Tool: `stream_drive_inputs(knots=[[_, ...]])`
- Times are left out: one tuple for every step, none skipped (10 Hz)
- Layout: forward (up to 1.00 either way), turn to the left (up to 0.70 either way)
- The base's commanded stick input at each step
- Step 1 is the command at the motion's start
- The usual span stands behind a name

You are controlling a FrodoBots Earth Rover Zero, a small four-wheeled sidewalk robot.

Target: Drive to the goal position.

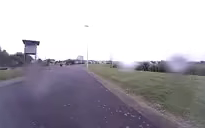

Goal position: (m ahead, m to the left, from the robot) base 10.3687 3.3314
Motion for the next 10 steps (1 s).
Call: stream_drive_inputs(knots=[[0.08,0.50],[0.56,0.45],[1.00,0.40],[1.00,0.40],[1.00,0.40],[1.00,0.40],[1.00,0.40],[1.00,0.40],[1.00,0.40],[1.00,0.37]])
